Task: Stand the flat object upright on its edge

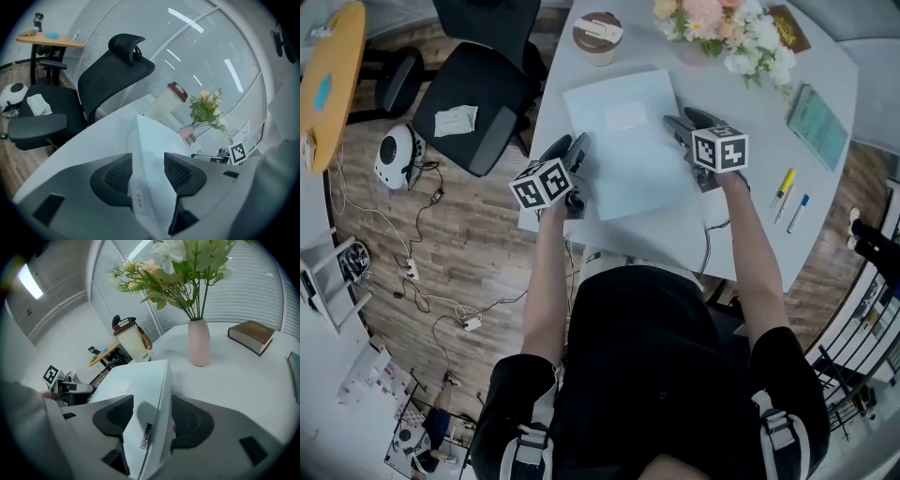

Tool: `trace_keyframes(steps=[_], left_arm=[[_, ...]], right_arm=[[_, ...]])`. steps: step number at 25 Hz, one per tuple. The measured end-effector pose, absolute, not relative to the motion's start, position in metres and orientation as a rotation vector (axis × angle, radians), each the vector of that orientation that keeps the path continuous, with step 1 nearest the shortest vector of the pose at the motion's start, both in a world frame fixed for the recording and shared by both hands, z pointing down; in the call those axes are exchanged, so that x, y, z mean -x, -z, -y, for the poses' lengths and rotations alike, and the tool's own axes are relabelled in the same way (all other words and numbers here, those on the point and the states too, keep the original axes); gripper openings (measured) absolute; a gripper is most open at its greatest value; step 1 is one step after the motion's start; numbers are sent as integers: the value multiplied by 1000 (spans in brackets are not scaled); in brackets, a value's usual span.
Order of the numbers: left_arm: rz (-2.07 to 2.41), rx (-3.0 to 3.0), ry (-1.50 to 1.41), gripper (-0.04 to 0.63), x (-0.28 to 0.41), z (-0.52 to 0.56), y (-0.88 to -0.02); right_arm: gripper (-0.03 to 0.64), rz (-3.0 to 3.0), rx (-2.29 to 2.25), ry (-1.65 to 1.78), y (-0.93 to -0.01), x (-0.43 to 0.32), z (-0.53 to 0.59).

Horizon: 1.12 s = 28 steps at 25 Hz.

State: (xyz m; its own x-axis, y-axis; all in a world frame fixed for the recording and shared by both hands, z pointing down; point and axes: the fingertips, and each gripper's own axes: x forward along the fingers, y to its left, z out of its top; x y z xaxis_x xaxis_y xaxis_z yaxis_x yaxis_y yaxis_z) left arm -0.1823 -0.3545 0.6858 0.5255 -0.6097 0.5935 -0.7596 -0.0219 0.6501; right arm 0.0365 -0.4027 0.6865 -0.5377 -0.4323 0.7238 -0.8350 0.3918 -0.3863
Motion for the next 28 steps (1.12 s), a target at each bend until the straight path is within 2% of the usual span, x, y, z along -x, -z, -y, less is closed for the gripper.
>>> trace_keyframes(steps=[13, 20, 28], left_arm=[[1107, -1688, -173, 212, 180, 354, -702], [1110, -1690, -156, 206, 179, 354, -703], [1103, -1689, -150, 195, 178, 353, -702]], right_arm=[[268, 2130, -1020, -1157, -704, -36, 403], [235, 2138, -996, -1262, -705, -33, 401], [230, 2136, -987, -1280, -705, -33, 400]])
